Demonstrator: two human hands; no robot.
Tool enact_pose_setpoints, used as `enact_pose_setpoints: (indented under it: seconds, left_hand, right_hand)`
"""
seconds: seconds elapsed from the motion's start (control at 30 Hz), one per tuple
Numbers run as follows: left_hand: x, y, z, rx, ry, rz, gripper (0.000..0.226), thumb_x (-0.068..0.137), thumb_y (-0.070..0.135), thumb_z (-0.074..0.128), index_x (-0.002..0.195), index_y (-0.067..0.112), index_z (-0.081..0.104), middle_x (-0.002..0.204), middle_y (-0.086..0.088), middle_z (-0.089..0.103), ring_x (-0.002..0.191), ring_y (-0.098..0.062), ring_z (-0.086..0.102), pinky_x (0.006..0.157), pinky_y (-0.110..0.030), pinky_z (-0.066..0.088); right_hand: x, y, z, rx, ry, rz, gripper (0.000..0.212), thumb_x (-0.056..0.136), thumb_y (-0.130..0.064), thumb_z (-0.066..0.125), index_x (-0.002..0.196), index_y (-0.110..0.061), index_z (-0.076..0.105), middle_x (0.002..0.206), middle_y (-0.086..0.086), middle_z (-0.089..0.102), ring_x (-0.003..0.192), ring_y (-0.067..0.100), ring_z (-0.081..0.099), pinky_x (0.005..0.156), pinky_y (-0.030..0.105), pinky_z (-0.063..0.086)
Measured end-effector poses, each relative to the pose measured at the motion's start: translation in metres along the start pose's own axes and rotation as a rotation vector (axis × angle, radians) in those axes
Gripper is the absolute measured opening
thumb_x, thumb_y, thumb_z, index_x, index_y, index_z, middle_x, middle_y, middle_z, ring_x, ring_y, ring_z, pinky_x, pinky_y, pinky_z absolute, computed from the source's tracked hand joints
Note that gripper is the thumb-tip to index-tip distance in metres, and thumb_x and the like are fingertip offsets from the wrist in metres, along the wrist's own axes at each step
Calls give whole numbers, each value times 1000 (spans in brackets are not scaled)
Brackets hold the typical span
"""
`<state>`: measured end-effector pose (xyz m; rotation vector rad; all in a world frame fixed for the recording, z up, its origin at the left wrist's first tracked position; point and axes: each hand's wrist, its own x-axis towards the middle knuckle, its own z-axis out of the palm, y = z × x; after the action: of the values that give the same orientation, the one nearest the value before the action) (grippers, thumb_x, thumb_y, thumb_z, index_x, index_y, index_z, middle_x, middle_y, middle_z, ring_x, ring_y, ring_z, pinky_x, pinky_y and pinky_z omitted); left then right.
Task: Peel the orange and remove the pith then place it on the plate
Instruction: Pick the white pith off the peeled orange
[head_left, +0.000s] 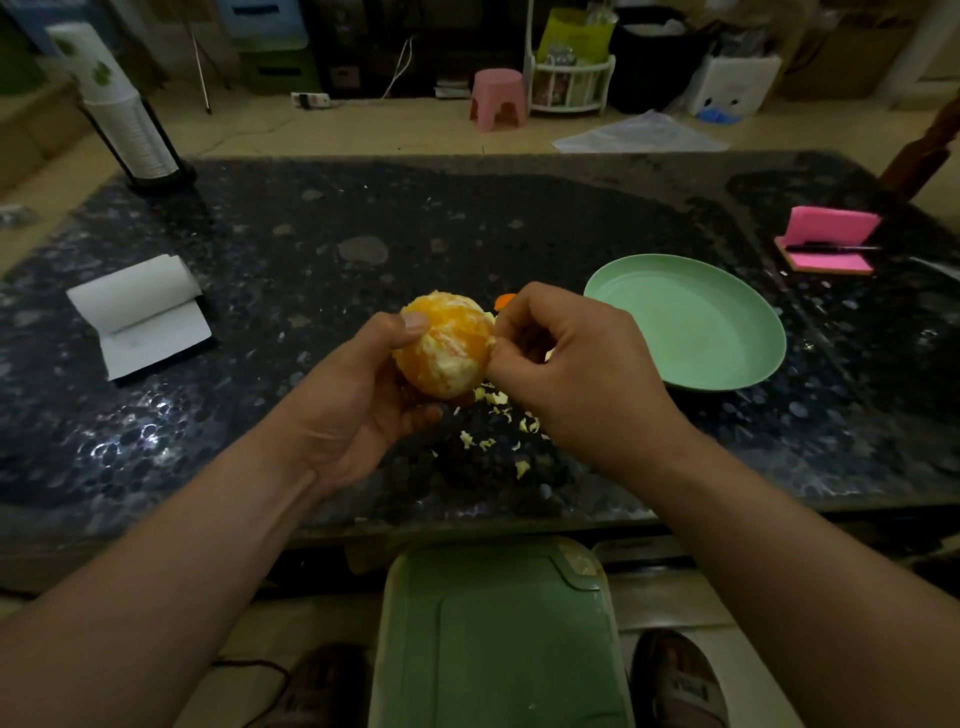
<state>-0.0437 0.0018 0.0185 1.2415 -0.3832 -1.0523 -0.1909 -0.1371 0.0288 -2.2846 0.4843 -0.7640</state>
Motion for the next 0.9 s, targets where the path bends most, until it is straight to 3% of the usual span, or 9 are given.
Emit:
enact_pose_setpoints:
  seconds: [0.1, 0.3, 0.43, 0.6, 0.7, 0.9]
  left_hand:
    - [-1, 2, -1, -43, -39, -12, 63, 85, 44, 60, 139, 12, 64, 117, -14, 76, 88, -29, 74, 60, -25, 57]
    - [-2, 4, -5, -62, -115, -24, 62, 88, 45, 55, 140, 14, 64, 119, -17, 73, 89, -29, 72, 63, -25, 55]
    - [-1, 4, -7, -66, -152, -25, 58, 93, 46, 53, 140, 15, 66, 126, -18, 71, 94, -30, 71, 69, -28, 54]
    - [-2, 4, -5, -100, -169, -29, 53, 93, 45, 53, 135, 16, 68, 119, -16, 73, 88, -29, 73, 64, -25, 53]
    - [-3, 5, -5, -106, -176, -22, 56, 94, 45, 53, 139, 16, 65, 121, -16, 72, 89, -29, 74, 65, -26, 53]
    - [-5, 6, -4, -143, -180, -21, 47, 95, 44, 49, 123, 19, 78, 119, -17, 73, 88, -30, 73, 61, -25, 53]
  right_hand:
    - [1, -2, -2, 169, -33, 76, 18, 91, -12, 75, 83, -25, 67, 74, -8, 67, 66, 4, 59, 61, 15, 47]
    - [5, -2, -4, 416, -74, 167, 9, 94, -13, 76, 86, -13, 71, 68, -10, 63, 61, 4, 54, 59, 20, 47]
    - [6, 0, -5, 458, -78, 189, 10, 96, -12, 75, 87, -12, 71, 70, -7, 63, 65, 9, 57, 62, 30, 52]
    - [7, 1, -5, 503, -98, 242, 14, 97, -10, 72, 85, -17, 71, 77, 1, 66, 70, 16, 59, 66, 37, 54]
    - [7, 1, -6, 539, -118, 285, 14, 100, -12, 70, 87, -16, 71, 78, 0, 70, 71, 15, 62, 66, 32, 54]
    - [8, 2, -6, 567, -147, 317, 17, 100, -11, 68, 85, -17, 71, 76, -1, 71, 70, 13, 62, 66, 30, 53]
